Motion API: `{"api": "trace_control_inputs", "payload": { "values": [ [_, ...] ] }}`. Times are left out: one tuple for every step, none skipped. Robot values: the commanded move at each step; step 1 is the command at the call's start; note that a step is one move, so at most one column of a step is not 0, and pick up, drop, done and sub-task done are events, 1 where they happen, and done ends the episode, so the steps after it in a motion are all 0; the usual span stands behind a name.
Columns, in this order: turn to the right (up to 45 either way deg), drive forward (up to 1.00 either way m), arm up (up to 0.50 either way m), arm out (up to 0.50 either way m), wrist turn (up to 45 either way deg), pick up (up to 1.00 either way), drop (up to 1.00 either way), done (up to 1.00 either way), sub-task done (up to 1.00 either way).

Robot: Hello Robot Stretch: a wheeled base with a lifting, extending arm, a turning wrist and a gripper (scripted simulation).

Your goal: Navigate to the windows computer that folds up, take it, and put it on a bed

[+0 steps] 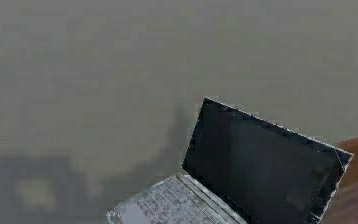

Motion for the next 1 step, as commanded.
{"api": "trace_control_inputs", "payload": {
  "values": [
    [0.0, 0.00, 0.00, 0.48, 0.0, 0.00, 0.00, 0.00, 0.00]
  ]
}}
